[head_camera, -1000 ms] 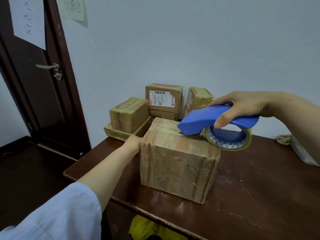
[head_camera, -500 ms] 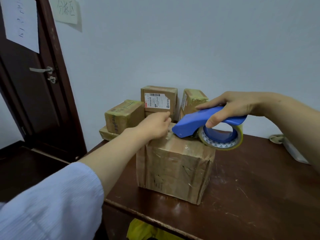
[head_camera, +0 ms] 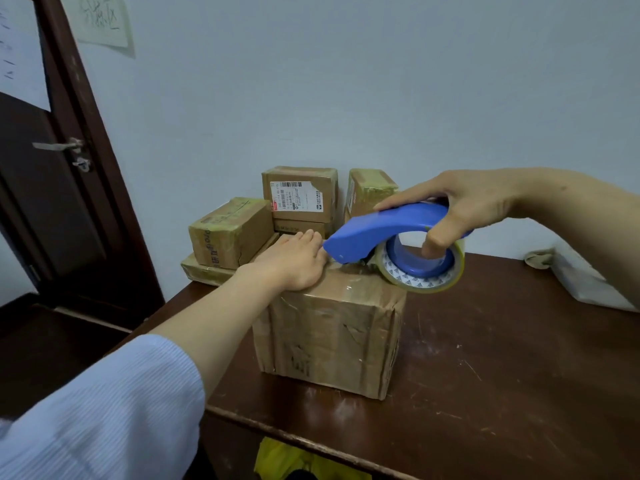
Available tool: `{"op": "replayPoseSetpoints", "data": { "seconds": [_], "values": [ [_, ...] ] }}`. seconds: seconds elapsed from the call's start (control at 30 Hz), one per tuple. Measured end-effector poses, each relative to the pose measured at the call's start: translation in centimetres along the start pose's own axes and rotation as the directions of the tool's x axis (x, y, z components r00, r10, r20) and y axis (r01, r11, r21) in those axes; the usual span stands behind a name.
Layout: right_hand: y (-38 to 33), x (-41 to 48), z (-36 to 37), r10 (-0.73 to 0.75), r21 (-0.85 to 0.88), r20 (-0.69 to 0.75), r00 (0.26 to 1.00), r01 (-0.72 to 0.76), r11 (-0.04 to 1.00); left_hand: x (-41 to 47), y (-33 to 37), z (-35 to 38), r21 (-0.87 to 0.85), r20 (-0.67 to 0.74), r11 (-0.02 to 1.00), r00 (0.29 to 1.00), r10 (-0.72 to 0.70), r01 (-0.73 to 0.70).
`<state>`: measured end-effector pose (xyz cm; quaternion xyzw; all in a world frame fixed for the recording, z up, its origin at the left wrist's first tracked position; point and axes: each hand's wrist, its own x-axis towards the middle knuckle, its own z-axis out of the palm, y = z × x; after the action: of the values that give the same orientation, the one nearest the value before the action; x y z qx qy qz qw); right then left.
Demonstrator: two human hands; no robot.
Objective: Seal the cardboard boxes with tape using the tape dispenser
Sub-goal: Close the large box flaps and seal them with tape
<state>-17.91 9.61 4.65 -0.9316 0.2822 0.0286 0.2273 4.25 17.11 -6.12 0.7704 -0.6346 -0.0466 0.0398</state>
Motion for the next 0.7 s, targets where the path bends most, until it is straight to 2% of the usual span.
{"op": "replayPoseSetpoints", "data": {
  "seconds": [0.33,0.47,0.63,0.7],
  "values": [
    [7.0,-6.0,0.2,0.043,0.130,-0.020,0.999,-0.040,0.991,0.2,0.1,0.1,0.046,0.057,0.999,0.998,-0.018,0.015],
    [7.1,-5.5,1.2,0.006,0.173,-0.019,1.000,-0.003,0.985,-0.4,0.8,-0.3,0.058,0.075,0.997,0.996,-0.056,0.051],
    [7.2,-5.5,1.4,0.002,0.172,-0.041,0.999,0.005,0.985,0.5,1.2,-1.0,0.170,0.126,0.978,0.982,-0.139,0.117],
    [7.2,-5.5,1.4,0.017,0.163,-0.047,0.999,-0.009,0.987,1.0,2.7,-1.4,0.193,0.099,0.976,0.988,-0.118,0.097]
  ]
}}
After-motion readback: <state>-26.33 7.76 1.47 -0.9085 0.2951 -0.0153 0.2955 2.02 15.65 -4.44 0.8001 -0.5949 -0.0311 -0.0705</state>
